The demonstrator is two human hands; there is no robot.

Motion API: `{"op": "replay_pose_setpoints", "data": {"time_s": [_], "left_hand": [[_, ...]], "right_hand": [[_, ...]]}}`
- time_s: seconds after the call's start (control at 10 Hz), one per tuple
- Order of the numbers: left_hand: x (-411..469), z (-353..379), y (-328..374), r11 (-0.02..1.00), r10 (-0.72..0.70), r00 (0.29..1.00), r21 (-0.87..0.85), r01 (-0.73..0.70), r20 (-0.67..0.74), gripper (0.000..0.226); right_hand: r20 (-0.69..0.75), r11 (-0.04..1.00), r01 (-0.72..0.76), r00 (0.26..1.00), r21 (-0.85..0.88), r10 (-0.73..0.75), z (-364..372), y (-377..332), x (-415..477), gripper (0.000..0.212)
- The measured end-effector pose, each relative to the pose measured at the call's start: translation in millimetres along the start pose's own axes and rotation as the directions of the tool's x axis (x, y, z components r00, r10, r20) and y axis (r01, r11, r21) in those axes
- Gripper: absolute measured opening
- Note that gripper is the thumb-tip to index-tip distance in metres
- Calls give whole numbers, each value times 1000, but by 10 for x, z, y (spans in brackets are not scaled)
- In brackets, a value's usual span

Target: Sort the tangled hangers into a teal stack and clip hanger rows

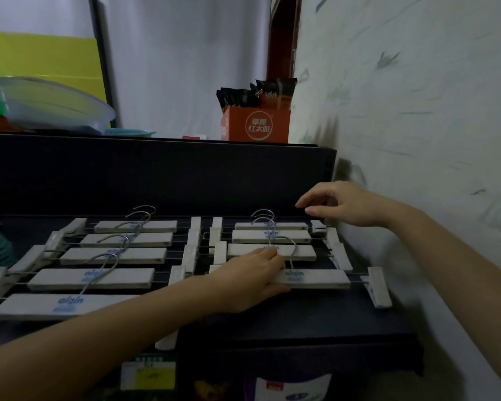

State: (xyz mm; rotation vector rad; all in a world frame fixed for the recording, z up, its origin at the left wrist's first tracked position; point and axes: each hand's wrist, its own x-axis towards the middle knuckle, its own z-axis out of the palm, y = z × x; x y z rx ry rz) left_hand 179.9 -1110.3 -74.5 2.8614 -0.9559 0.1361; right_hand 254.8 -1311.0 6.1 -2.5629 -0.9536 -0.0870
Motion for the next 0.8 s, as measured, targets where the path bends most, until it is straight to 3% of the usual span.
{"op": "replay_pose_setpoints", "data": {"time_s": [0.4, 0.5, 0.7, 0.8], "left_hand": [[55, 39, -36, 981, 40, 991, 194, -15, -126, 44], [-8, -42, -2, 993, 68, 982, 109, -49, -174, 47], [-796, -706, -136, 965, 125, 893, -156, -211, -433, 21], [-1637, -1124, -403, 921, 52, 779, -272, -279, -625, 17]], "right_hand": [[-84, 988, 133, 988, 77, -127, -85, -473, -84, 22], [-139, 985, 167, 977, 52, -159, -121, -694, -173, 23], [-257, 972, 234, 939, -11, -229, -138, -1315, -473, 24], [-484, 945, 326, 826, -7, -288, -133, -1696, -514, 35]]}}
